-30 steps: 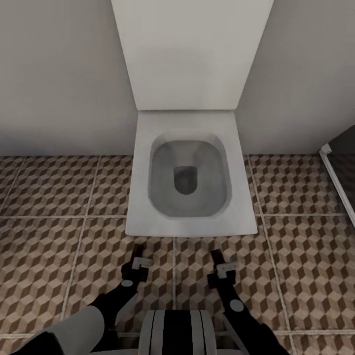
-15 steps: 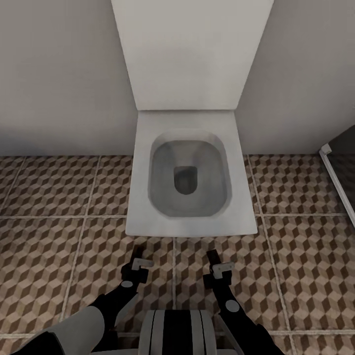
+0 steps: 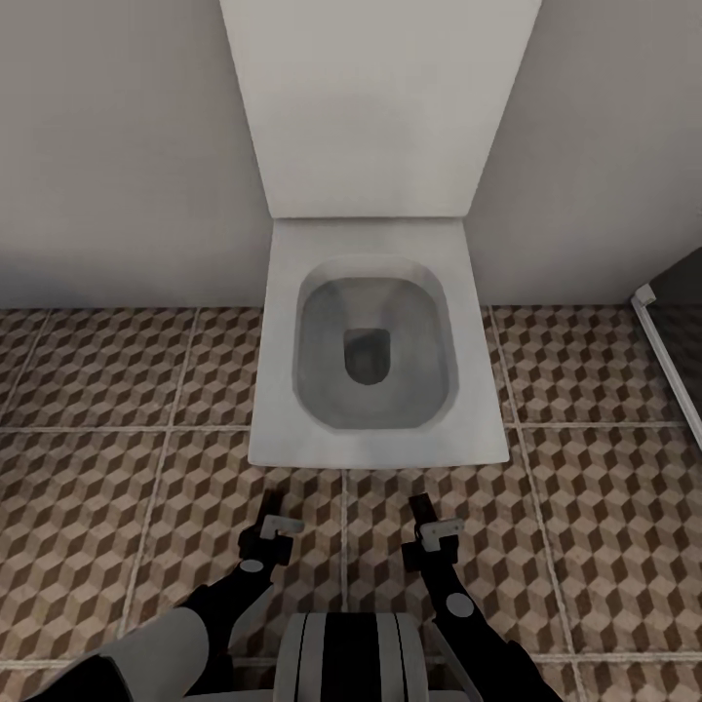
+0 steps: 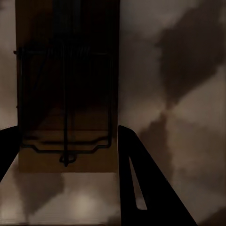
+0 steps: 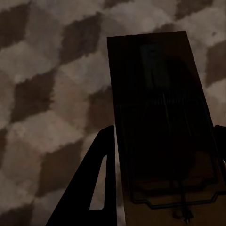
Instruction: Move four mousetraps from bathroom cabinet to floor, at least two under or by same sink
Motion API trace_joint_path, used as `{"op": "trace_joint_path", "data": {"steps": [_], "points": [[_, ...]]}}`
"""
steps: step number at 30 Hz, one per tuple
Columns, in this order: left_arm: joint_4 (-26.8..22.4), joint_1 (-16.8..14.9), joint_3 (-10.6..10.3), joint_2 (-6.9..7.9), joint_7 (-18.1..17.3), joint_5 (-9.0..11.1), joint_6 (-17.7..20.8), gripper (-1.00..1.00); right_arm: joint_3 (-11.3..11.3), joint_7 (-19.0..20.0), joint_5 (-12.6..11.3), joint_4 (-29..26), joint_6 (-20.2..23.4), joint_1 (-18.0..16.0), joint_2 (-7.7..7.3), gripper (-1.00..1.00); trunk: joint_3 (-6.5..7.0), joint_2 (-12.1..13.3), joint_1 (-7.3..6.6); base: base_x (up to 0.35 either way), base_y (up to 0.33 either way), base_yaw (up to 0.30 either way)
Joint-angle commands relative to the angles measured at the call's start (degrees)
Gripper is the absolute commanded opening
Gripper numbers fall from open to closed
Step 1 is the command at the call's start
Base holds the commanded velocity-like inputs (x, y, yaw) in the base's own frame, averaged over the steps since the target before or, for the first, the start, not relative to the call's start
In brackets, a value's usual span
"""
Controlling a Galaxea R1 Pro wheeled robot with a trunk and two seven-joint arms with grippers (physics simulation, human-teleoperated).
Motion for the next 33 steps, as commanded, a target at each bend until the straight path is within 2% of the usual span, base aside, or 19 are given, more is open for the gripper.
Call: {"op": "trace_joint_path", "data": {"steps": [1,12,13,33], "points": [[0.2,0.0,-0.5,-0.01,0.2,0.5,-0.2,-1.00,0.2,-0.2,-0.5,0.1,-0.3,0.0,-0.03,-1.00,-0.02,0.0,-0.01,0.000,0.000,0.000],[0.6,0.0,-0.5,-0.31,0.2,0.5,-0.2,-1.00,0.2,-0.2,-0.5,0.0,-0.3,0.0,-0.04,-1.00,-0.02,0.0,-0.01,0.000,0.000,0.000],[0.6,0.0,-0.5,-0.33,0.2,0.5,-0.2,-1.00,0.2,-0.2,-0.5,0.0,-0.3,0.0,-0.03,1.00,-0.02,0.0,-0.01,0.000,0.000,0.000],[0.6,0.0,-0.5,-0.41,0.2,0.5,-0.3,-1.00,0.2,-0.2,-0.5,0.0,-0.4,0.0,-0.03,1.00,-0.02,0.0,-0.01,0.000,0.000,0.000]]}}
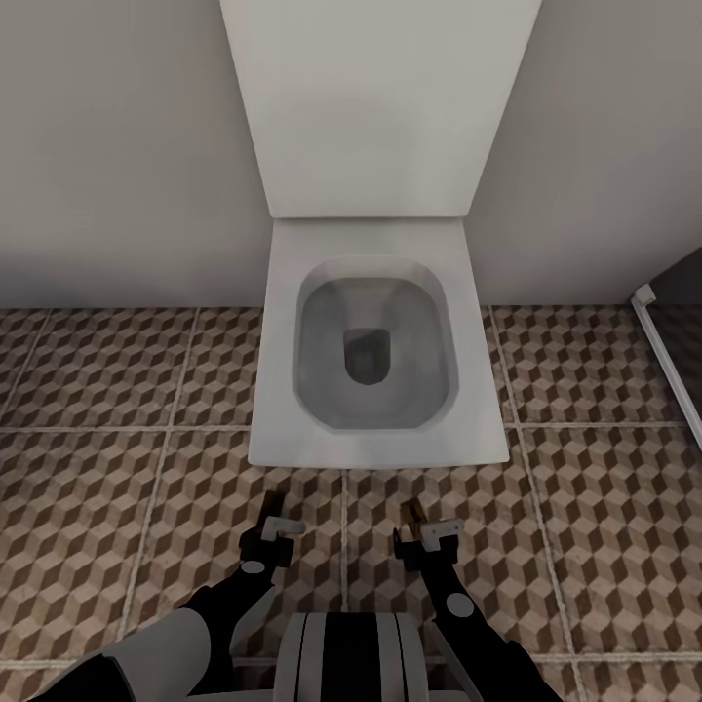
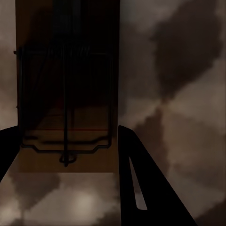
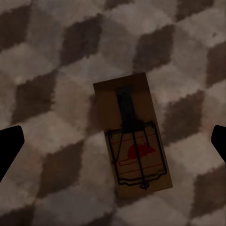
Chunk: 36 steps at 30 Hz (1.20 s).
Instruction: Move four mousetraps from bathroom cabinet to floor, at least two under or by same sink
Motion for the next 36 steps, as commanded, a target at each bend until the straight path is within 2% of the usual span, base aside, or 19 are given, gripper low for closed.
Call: {"op": "trace_joint_path", "data": {"steps": [1,2,3,29,36], "points": [[0.0,0.0,-0.5,0.02,0.2,0.5,-0.2,-1.00,0.2,-0.4,-0.4,0.0,-0.2,0.0,-0.03,1.00,-0.02,0.0,-0.01,0.000,0.000,0.000],[0.0,0.0,-0.5,0.02,0.2,0.5,-0.3,-1.00,0.2,-0.4,-0.4,0.0,-0.2,0.0,-0.03,1.00,-0.02,0.0,-0.01,0.000,0.000,0.000],[0.0,0.0,-0.5,0.03,0.2,0.5,-0.3,1.00,0.2,-0.4,-0.4,0.0,-0.2,0.0,-0.05,1.00,-0.02,0.0,-0.01,0.000,0.000,0.000],[-0.1,0.0,-0.5,0.00,0.2,0.5,-0.3,1.00,0.2,-0.4,-0.4,0.0,-0.2,0.0,-0.05,1.00,-0.02,0.0,-0.01,-0.003,0.000,0.000],[-0.1,0.0,-0.5,0.02,0.2,0.5,-0.3,1.00,0.2,-0.4,-0.4,0.0,-0.2,0.0,-0.04,1.00,-0.02,0.0,-0.01,-0.203,0.000,0.000]]}}
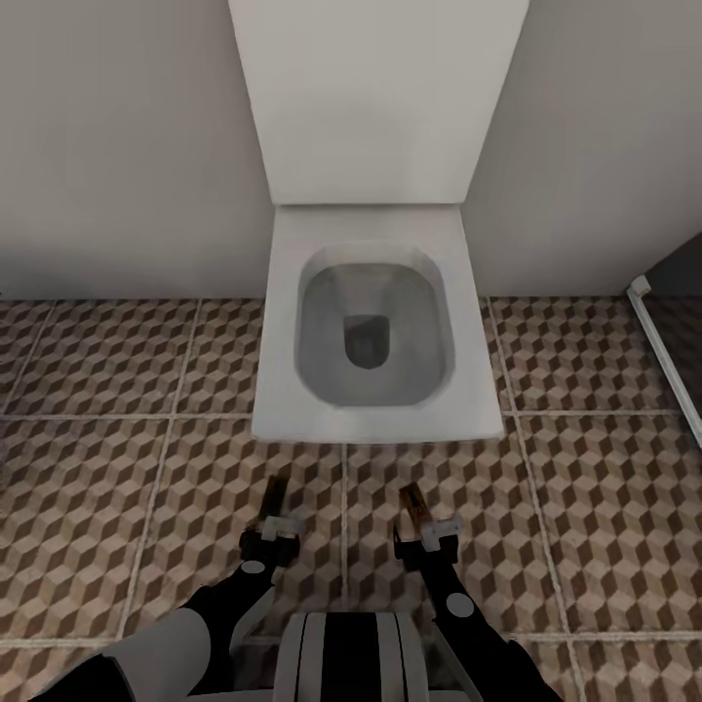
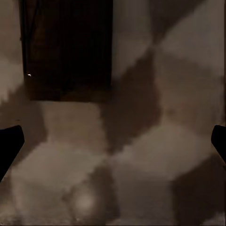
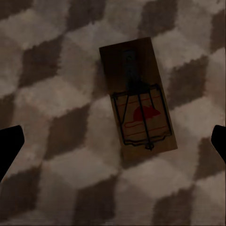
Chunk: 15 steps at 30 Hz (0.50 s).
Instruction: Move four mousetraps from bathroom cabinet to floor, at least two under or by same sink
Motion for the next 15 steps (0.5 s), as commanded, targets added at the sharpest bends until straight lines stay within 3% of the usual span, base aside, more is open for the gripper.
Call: {"op": "trace_joint_path", "data": {"steps": [1,15], "points": [[0.0,0.0,-0.5,0.01,0.3,0.6,-0.3,1.00,0.2,-0.4,-0.4,0.0,-0.2,0.0,-0.03,1.00,-0.02,0.0,-0.04,-0.294,0.000,0.000],[0.0,0.0,-0.5,-0.01,0.3,0.6,-0.3,1.00,0.2,-0.4,-0.4,0.0,-0.2,0.0,-0.04,1.00,-0.02,0.0,-0.04,-0.329,0.000,0.000]]}}
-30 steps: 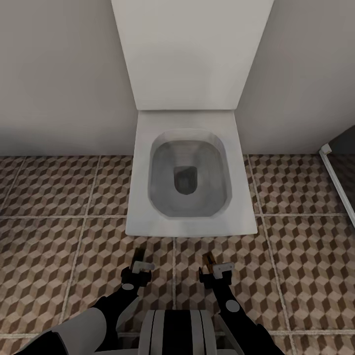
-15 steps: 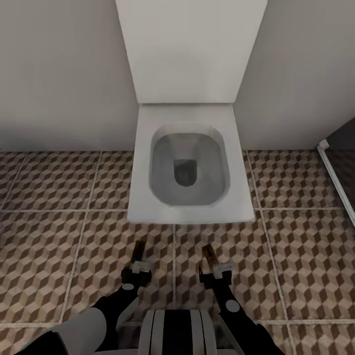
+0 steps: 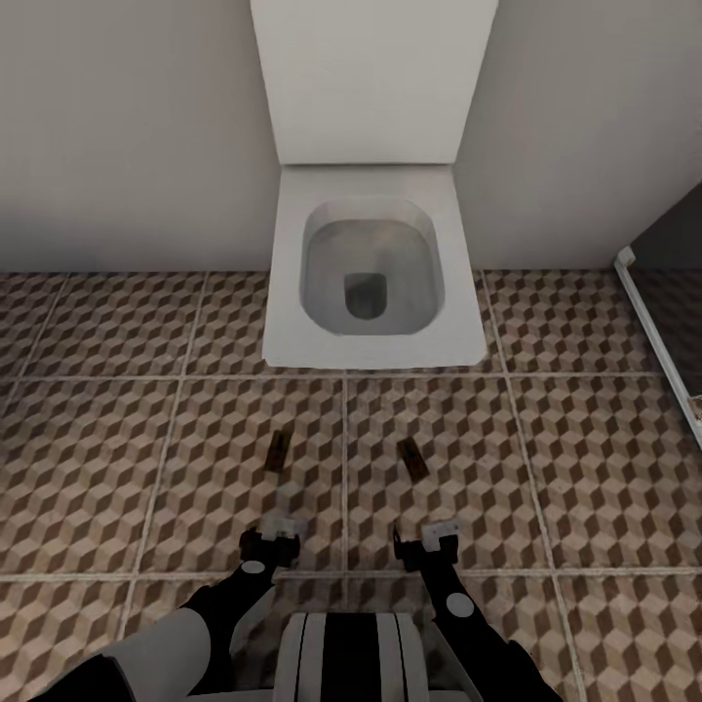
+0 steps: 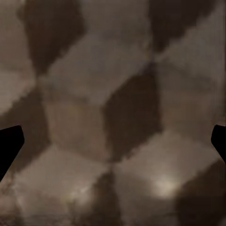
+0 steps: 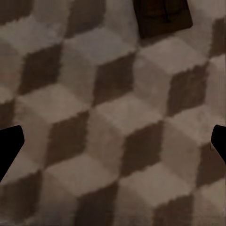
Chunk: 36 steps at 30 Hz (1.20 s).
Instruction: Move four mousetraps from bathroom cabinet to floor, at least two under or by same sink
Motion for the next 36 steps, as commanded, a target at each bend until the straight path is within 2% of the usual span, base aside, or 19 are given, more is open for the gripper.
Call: {"op": "trace_joint_path", "data": {"steps": [1,22,36], "points": [[0.0,0.0,-0.5,0.00,0.3,0.6,-0.3,1.00,0.2,-0.4,-0.4,0.0,-0.2,0.0,-0.03,1.00,-0.02,0.0,-0.04,-0.339,0.000,0.000],[0.0,0.0,-0.5,0.05,0.3,0.6,-0.3,1.00,0.2,-0.4,-0.4,0.0,-0.2,0.0,-0.11,1.00,-0.02,0.0,-0.04,-0.336,0.000,0.000],[-0.1,0.0,-0.5,0.05,0.3,0.6,-0.3,1.00,0.2,-0.4,-0.4,0.0,-0.2,0.0,-0.12,1.00,-0.02,0.0,-0.04,-0.066,0.000,0.000]]}}
